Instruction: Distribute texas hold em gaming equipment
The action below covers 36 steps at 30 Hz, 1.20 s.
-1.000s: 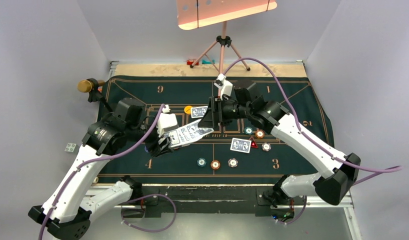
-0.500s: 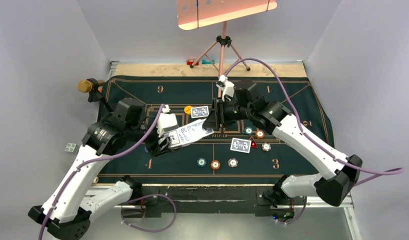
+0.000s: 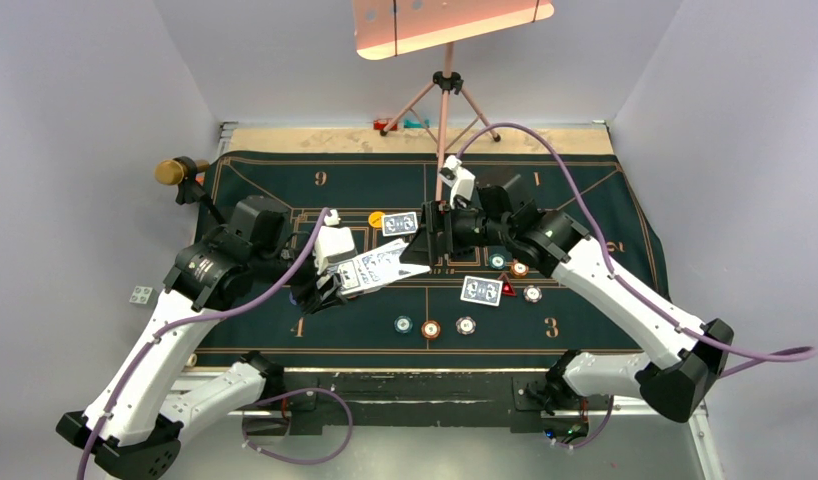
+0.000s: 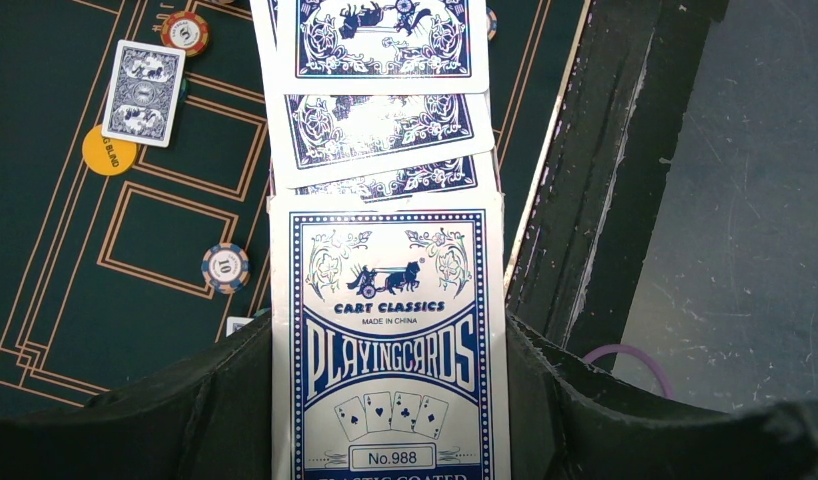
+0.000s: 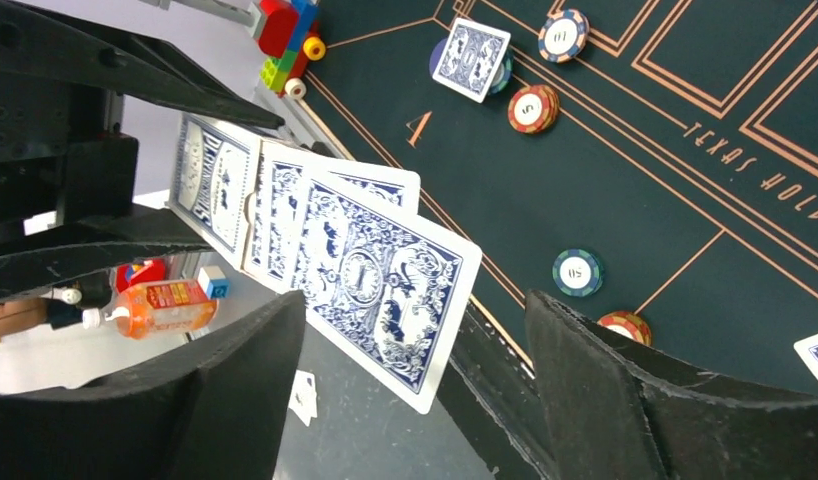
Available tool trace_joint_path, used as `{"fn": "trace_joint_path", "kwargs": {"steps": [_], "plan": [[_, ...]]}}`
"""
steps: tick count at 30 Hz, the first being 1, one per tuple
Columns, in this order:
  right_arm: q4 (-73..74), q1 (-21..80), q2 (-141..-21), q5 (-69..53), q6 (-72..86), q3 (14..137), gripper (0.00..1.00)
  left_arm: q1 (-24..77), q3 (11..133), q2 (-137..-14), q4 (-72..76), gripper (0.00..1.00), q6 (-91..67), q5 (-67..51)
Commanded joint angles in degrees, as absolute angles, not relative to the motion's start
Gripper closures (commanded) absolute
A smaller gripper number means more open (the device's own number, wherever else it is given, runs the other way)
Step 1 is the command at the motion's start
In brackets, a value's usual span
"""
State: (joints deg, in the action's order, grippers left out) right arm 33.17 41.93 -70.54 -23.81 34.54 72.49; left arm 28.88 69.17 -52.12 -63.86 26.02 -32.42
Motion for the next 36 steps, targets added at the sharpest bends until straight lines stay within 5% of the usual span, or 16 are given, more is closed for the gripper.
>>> {"fn": "trace_joint_path", "kwargs": {"steps": [1, 7, 20, 36], "plan": [[28.7, 41.79, -70.03, -26.01, 36.97, 70.33, 0.14, 28.43, 71.36, -51.29, -61.15, 1.0, 25.0, -34.45], [23.72, 41.81, -70.88, -29.53, 40.44, 67.06, 0.11, 28.48, 71.29, -50.99, -61.19, 1.0, 24.85, -34.63], [24.22, 41.61, -68.0, -29.88, 43.48, 64.81, 0.42, 28.48, 71.19, -51.11, -60.92, 1.0, 24.81, -34.55], [26.15, 41.22, -68.46, -32.04, 41.39, 68.73, 0.61, 28.47, 70.24, -51.07, -59.5, 1.0, 23.04, -35.24]]}}
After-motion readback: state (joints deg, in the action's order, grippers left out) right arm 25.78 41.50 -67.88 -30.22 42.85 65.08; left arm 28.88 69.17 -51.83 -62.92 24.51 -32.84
